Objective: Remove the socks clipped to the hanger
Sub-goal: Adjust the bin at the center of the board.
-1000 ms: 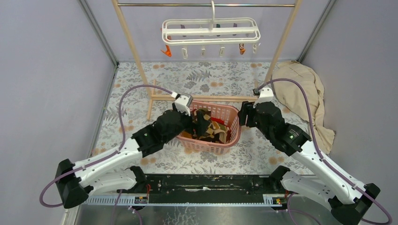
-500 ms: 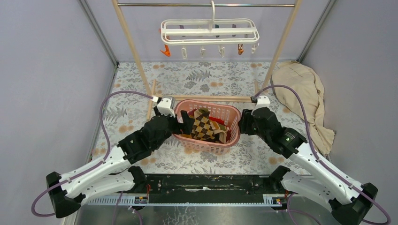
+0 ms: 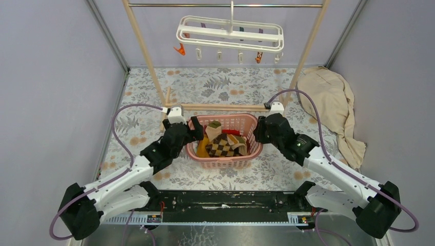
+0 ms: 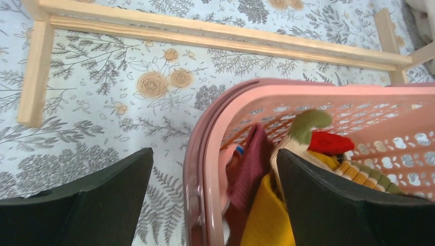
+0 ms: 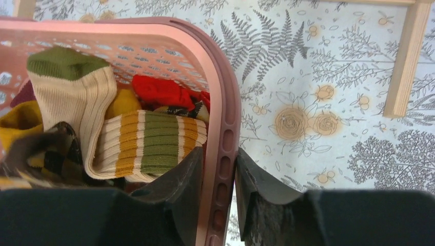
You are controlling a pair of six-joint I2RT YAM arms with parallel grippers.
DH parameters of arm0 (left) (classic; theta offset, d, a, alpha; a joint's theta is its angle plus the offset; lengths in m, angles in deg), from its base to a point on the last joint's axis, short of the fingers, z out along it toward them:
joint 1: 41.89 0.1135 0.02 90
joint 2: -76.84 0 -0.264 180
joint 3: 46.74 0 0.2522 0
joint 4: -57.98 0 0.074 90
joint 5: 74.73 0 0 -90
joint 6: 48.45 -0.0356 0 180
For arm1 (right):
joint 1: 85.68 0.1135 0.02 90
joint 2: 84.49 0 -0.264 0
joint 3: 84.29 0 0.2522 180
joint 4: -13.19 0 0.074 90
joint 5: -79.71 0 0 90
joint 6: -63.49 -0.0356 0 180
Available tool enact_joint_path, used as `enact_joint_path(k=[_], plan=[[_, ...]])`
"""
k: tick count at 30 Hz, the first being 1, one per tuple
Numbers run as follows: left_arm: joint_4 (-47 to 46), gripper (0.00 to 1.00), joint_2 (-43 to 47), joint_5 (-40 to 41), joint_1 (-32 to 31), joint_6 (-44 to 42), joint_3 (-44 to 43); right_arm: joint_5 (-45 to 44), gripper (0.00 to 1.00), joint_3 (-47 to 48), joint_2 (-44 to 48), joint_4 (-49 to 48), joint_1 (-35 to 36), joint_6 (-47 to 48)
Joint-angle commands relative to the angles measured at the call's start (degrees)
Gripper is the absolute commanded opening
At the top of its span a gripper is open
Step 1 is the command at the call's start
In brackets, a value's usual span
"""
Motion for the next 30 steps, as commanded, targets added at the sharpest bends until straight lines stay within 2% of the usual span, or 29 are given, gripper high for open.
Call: enact_joint_path(k=[1,8,16,17,19,21,26,27,29,30], plan=[[-9.6,0.96,-3.79,-5.03,4.22,-0.01,1.5,-6.46,0.34,2.08,-3.08,-2.28,0.24,2.62],[-14.0,0.96,-6.93,-7.16,7.16,-1.44,-0.07,-11.77,0.33,1.61,-5.71,-7.09,0.2,3.18],[-17.39,0.95,-12.17,-7.17,7.27,-4.37,-4.15,-15.93,0.33,1.35,-6.87,-11.05,0.12,1.58],[-17.33,0.96,-12.43,-6.98,7.25,-4.67,-4.58,-15.71,0.36,1.45,-7.13,-11.39,0.1,1.38],[-15.66,0.98,-12.09,-6.67,7.26,-4.99,-5.91,-14.78,0.51,2.2,-7.57,-10.17,0.14,1.23],[-13.11,0.99,-10.47,-6.43,7.25,-5.14,-6.87,-14.42,0.59,1.97,-6.58,-9.28,0.13,1.45],[-7.69,0.99,-3.23,-5.61,7.22,-4.39,-7.31,-12.54,0.72,2.19,-1.13,-7.37,0.16,2.62],[-6.56,0.99,-2.05,-5.64,7.22,-4.34,-7.54,-12.05,0.78,2.62,-0.09,-6.36,0.15,2.98],[-3.75,0.99,0.09,-5.68,7.18,-4.17,-8.15,-11.22,0.97,3.08,2.2,-5.14,0.11,4.21],[-2.2,0.99,1.23,-6.06,7.21,-4.22,-8.62,-10.98,0.99,3.03,3.31,-4.98,0.1,4.74]])
